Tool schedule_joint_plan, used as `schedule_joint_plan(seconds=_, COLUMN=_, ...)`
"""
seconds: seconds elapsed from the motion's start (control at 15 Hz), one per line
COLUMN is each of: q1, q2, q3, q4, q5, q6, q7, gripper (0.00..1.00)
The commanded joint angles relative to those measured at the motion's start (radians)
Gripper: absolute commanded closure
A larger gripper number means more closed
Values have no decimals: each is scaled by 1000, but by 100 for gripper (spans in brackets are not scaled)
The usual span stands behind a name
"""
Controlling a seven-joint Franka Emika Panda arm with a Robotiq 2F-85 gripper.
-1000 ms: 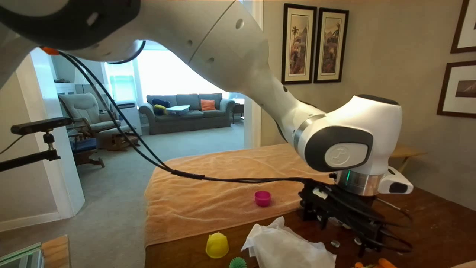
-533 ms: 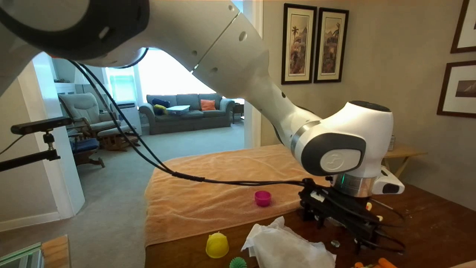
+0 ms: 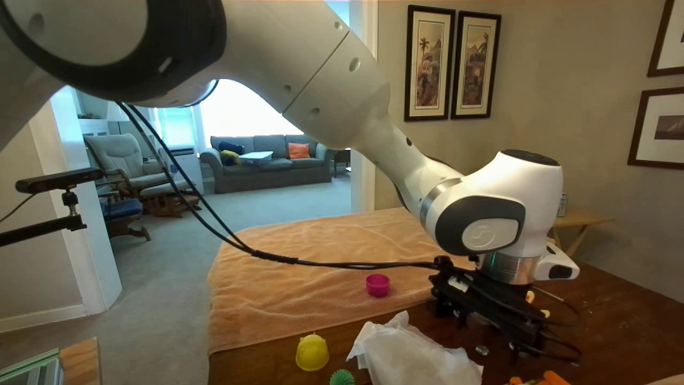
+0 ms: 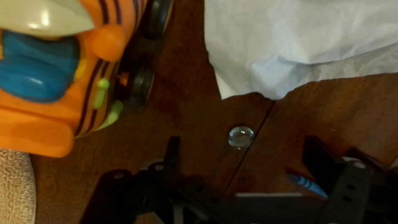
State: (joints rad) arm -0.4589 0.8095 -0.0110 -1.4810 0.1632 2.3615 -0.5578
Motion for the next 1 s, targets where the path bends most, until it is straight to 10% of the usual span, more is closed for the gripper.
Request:
schedule_joint_plan(seconds=0.0, q1=2, q2=40, q3=5, q4=61, q5=-20, q6=-6, q7=-7, gripper=0)
schedule_joint_plan(seconds=0.6, q1=24, q2=66, q3=-1, q4=90, q5=-40, q6=-25, q7=4, gripper=2)
schedule_joint_plan(seconds=0.93, q1=26, q2=78, q3=-3, q4=102, q5=-45, q6=-28, q7=2, gripper=46)
